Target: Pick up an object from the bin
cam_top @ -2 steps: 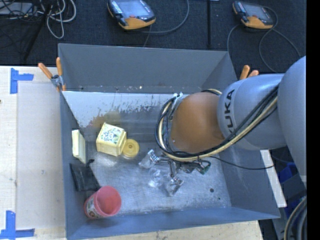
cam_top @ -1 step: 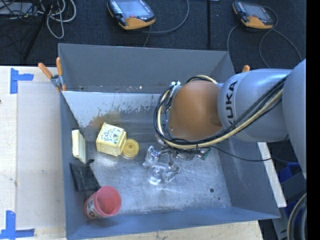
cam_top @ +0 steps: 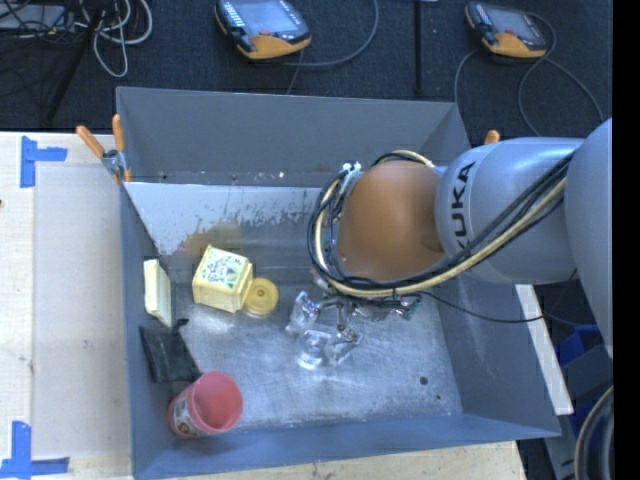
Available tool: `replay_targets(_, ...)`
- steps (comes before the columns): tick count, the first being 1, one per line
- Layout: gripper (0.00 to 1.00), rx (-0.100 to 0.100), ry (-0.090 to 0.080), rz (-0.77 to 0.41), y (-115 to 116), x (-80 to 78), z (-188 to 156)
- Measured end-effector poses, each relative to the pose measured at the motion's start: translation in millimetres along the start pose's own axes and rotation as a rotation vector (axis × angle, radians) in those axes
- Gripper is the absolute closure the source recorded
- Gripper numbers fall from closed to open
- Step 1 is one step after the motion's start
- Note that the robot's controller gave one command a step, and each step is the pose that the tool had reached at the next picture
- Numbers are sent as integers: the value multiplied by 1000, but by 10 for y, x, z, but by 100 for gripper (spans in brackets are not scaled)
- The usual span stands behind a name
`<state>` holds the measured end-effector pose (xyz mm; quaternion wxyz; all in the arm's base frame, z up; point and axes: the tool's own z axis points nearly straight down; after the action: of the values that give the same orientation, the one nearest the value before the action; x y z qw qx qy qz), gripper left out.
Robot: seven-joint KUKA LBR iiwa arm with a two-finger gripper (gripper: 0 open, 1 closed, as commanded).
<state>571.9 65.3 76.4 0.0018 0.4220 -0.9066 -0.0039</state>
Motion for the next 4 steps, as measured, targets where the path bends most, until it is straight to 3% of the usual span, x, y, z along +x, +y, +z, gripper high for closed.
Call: replay_targets(4, 100, 7, -1, 1, 4, 9, -224)
